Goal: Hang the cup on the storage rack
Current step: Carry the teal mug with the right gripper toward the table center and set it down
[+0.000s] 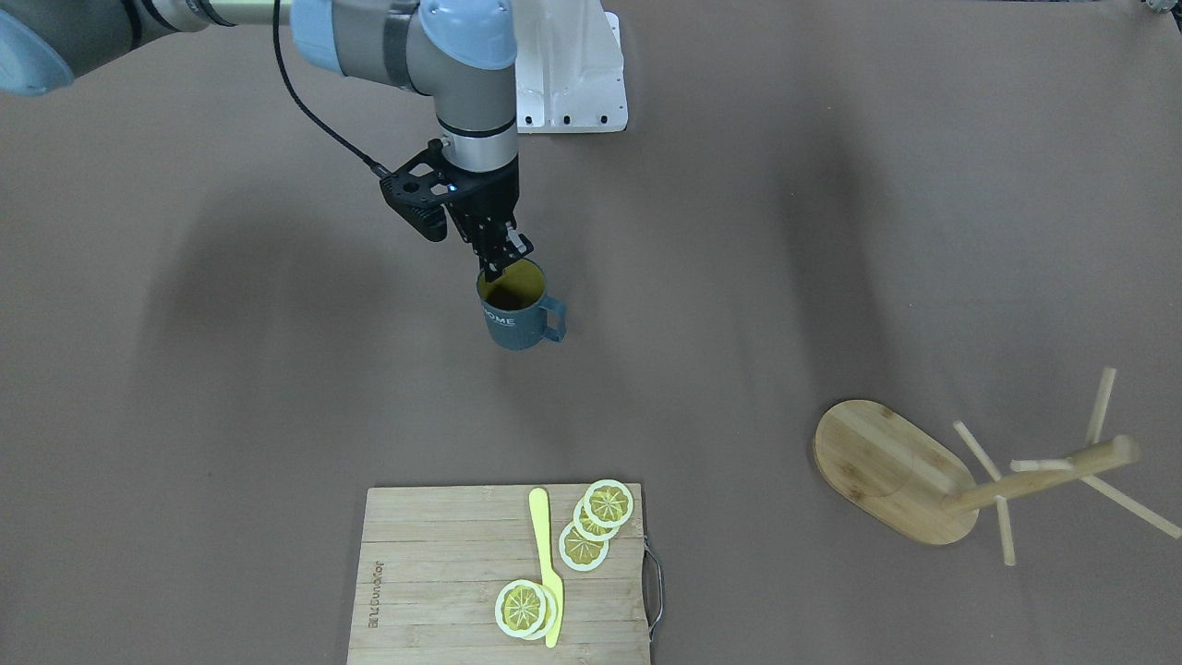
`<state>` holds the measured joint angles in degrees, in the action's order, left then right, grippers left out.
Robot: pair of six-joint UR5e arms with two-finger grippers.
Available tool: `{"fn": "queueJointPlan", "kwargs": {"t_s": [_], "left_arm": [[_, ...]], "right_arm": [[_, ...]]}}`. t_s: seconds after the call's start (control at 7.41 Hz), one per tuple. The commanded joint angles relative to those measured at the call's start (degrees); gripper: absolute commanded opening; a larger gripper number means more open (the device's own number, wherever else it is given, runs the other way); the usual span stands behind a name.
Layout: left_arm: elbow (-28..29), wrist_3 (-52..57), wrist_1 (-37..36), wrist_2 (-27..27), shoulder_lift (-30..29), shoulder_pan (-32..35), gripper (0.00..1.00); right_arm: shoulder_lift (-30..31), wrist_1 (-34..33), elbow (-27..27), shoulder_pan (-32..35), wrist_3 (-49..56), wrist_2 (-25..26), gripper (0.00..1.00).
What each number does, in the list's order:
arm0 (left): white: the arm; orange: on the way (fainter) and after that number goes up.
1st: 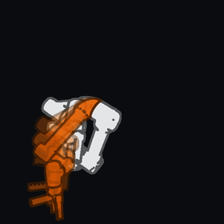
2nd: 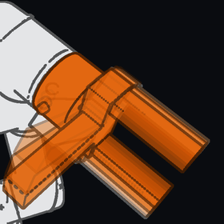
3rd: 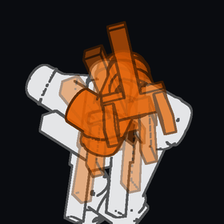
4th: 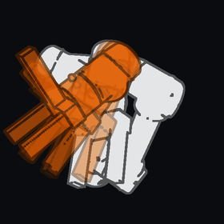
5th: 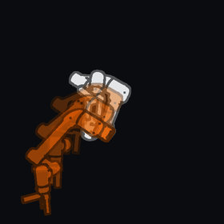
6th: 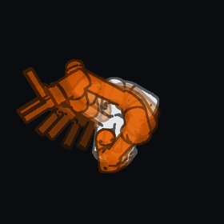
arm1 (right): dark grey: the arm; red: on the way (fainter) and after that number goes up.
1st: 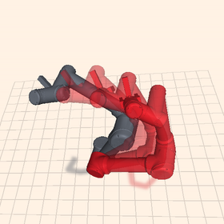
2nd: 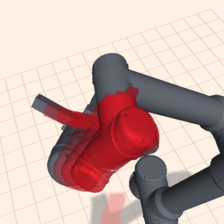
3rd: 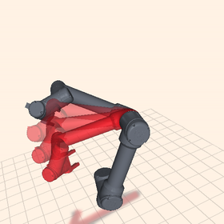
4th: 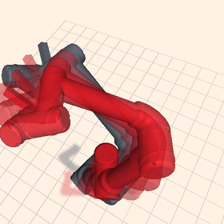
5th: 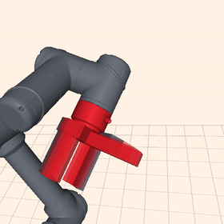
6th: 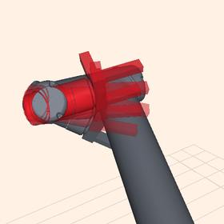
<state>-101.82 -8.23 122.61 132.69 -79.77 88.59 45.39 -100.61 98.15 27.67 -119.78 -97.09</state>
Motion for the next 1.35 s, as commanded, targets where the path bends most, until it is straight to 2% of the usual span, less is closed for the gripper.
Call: {"fn": "queueJointPlan", "kwargs": {"t_s": [0.0,0.14,0.27,0.54,0.68,0.81,0.94,1.08,1.22], "left_arm": [[0.13,0.06,0.0,0.03,0.05,0.0,0.99],[0.3,0.06,0.0,0.03,0.05,0.0,0.99],[0.48,0.06,0.0,0.03,0.05,0.0,0.99],[0.57,0.06,0.0,0.03,0.05,0.0,0.99],[0.92,0.15,0.0,0.03,0.05,0.0,0.99],[0.92,0.15,0.0,-0.06,-0.04,0.0,0.99],[0.75,0.15,0.0,0.03,-0.12,0.0,0.99],[0.4,0.23,1.92,0.03,-0.73,-0.09,0.99],[0.39,-0.03,8.37,0.03,-1.35,-0.78,0.99]], "right_arm": [[-2.41,-0.64,-1.91,-2.96,-2.99,0.05,0.0],[-4.33,-0.46,-4.35,-3.93,-3.18,0.14,0.01],[-6.61,-0.29,-7.85,-4.29,-4.13,0.49,0.12],[-6.72,-0.2,-9.03,-4.38,-3.1,1.55,0.3],[-6.63,-0.2,-8.25,-4.38,0.91,2.16,0.88],[-6.46,-0.11,-6.59,-3.77,5.22,3.03,1.0],[-5.33,-0.28,-3.52,-1.24,10.92,2.52,1.0],[-1.66,-0.2,0.51,2.17,17.15,1.3,1.0],[2.55,-0.11,3.94,7.08,25.48,-3.07,1.0]]}}
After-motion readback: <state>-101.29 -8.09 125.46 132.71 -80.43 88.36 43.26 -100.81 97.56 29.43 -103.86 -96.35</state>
